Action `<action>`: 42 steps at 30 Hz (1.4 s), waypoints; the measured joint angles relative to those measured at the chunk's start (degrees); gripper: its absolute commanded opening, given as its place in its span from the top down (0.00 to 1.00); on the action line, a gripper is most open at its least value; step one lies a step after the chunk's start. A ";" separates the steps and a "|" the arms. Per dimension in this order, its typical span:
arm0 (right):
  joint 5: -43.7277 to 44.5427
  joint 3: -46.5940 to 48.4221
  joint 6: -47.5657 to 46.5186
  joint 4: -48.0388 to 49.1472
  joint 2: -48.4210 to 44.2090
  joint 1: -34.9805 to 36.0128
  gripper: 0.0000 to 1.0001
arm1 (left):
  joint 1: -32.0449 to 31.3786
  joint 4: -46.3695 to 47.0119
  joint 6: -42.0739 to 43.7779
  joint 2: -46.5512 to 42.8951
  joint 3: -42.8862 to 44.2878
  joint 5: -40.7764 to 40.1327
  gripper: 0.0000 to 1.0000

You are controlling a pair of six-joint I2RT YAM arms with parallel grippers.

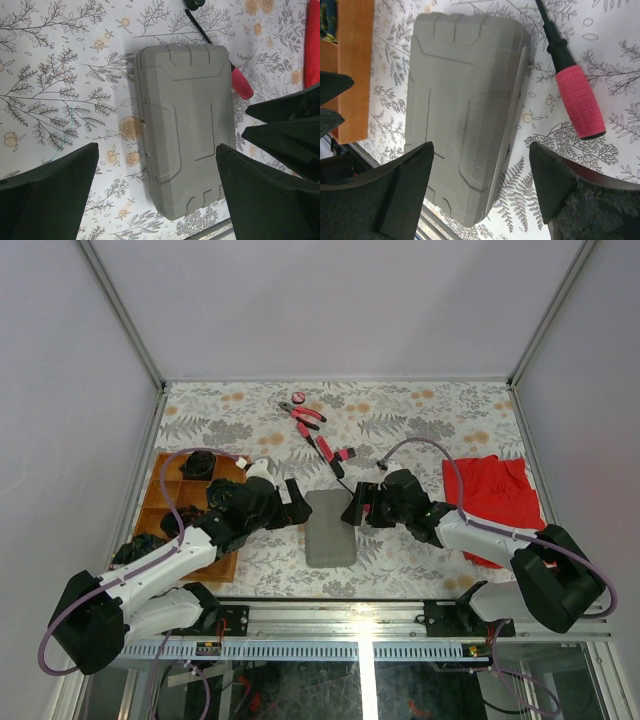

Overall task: Sort the tools into containers
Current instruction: Adjust the storage box at the center of the board.

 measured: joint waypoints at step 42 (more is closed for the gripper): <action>1.49 -3.78 7.69 15.30 9.88 5.01 0.54 | 2.25 12.83 -4.37 -5.44 -11.67 4.87 0.00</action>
